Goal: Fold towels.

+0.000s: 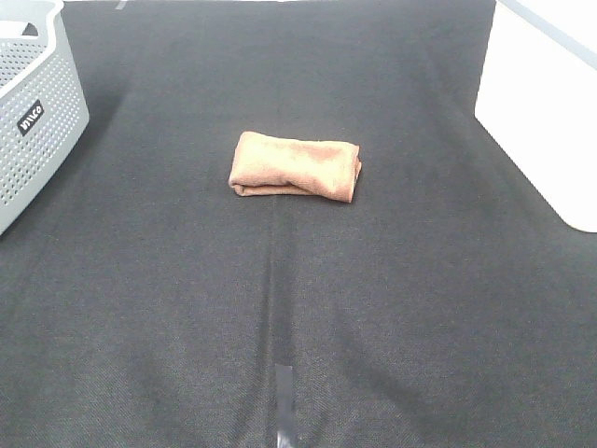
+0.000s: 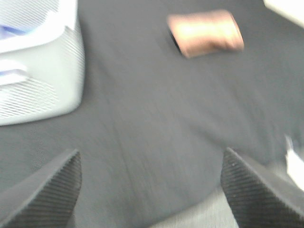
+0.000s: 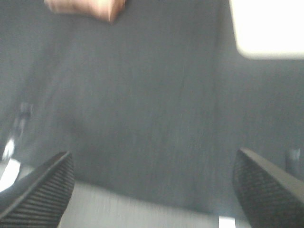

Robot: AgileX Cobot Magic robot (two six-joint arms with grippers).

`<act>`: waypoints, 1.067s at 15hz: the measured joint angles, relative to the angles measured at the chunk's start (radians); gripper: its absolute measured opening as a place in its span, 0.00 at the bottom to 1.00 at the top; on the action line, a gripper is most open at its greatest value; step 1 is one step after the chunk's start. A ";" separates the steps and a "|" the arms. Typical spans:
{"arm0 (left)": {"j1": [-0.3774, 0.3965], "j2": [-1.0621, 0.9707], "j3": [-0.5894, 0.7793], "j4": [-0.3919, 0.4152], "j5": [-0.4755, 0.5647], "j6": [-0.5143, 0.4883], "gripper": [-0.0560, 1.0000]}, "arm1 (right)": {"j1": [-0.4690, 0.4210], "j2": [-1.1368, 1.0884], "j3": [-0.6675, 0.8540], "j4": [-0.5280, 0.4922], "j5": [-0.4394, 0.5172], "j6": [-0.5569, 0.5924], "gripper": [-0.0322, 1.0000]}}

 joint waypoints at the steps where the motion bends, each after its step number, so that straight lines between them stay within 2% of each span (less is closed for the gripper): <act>1: 0.000 0.010 0.036 -0.038 -0.001 0.064 0.78 | 0.000 -0.055 0.023 0.000 -0.027 -0.004 0.86; 3: 0.000 0.013 0.086 -0.083 -0.035 0.142 0.78 | 0.000 -0.080 0.066 0.001 -0.061 -0.017 0.86; 7: 0.000 0.013 0.125 -0.099 -0.146 0.156 0.78 | 0.000 -0.070 0.075 -0.007 -0.065 -0.029 0.86; 16: 0.000 0.014 0.131 -0.099 -0.164 0.175 0.78 | 0.000 -0.070 0.075 -0.007 -0.067 -0.029 0.86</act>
